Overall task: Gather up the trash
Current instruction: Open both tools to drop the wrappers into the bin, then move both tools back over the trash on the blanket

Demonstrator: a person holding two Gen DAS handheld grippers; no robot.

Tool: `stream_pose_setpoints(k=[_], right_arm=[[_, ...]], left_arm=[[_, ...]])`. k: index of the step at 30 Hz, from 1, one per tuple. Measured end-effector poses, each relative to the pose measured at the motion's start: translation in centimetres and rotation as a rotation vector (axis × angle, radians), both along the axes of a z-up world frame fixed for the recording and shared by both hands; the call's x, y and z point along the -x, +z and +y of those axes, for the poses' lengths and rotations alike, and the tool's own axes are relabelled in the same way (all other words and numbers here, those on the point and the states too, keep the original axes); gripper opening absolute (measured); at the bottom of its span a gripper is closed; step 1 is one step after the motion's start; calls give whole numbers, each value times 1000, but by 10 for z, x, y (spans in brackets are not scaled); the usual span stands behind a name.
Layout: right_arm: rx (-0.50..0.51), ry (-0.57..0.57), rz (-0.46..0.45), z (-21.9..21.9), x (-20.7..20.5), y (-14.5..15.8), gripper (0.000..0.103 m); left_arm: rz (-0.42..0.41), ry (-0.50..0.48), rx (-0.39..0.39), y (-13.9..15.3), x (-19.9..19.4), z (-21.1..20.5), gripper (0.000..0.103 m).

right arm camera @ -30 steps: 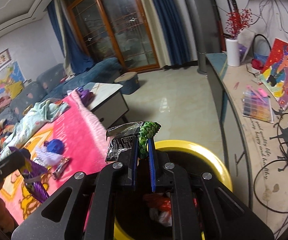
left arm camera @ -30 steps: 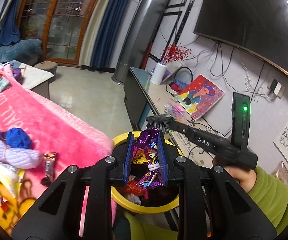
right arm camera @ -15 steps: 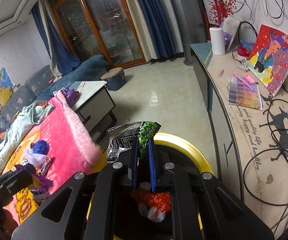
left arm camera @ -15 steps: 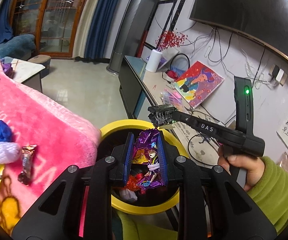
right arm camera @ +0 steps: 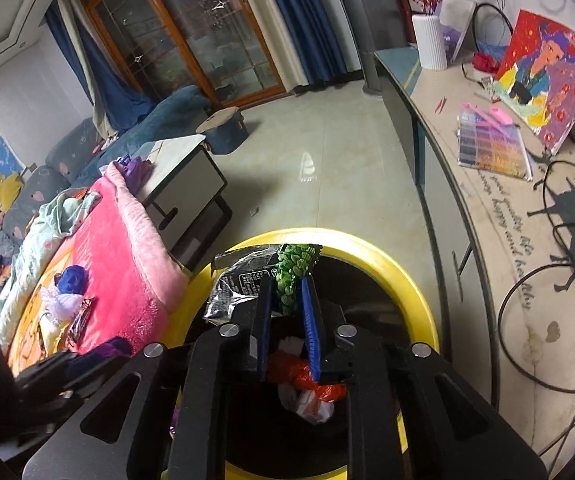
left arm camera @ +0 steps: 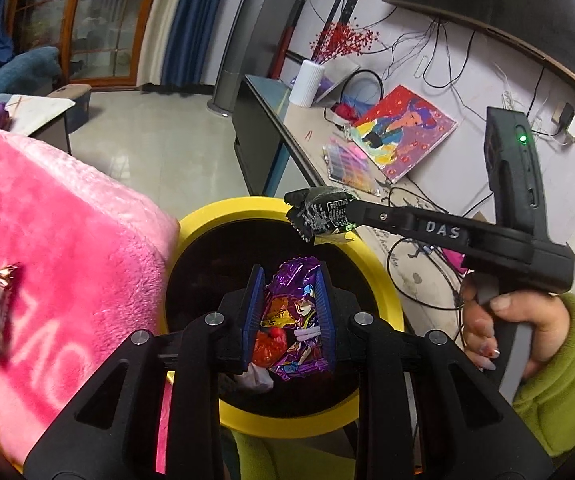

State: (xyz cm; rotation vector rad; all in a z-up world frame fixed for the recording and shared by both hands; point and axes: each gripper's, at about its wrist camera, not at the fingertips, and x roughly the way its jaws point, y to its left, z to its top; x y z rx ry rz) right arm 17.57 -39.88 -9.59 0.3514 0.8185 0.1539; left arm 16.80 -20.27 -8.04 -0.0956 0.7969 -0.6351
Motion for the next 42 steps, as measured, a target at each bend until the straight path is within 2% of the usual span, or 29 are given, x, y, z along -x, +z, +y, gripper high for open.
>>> stream_pose_setpoints(k=[1,3,5,7,8,11,14,17,27,42], right_arm=[[-3,-1,7,0,-1,-1,18],[-9,-6,14,-2,-1,-3,23],[-8,-9,15,-2,-2,-4,29],[-4,-18,12,-2,-1,-4,33],[-2,-18,7,-2,-1,-3,36],[10,-32,-20,0,2,4,50],[23,-36,-50,5,6,12,53],[38,-36,-84,14,11,22,61],[82,64,-185,71,31,49,69],[139,218,-271,142,53,68,73]], left_arm=[[3,2,-2,-2,-1,0,24],[11,12,-5,-5,-2,1,45],[13,24,-12,-5,-3,3,52],[9,36,-14,-3,-2,6,66],[1,48,-10,0,-1,9,77],[-20,74,-1,7,2,19,91],[-57,121,-14,16,7,31,92],[-98,179,-29,26,13,46,92],[-210,341,-31,57,25,97,92],[-259,501,6,74,42,163,92]])
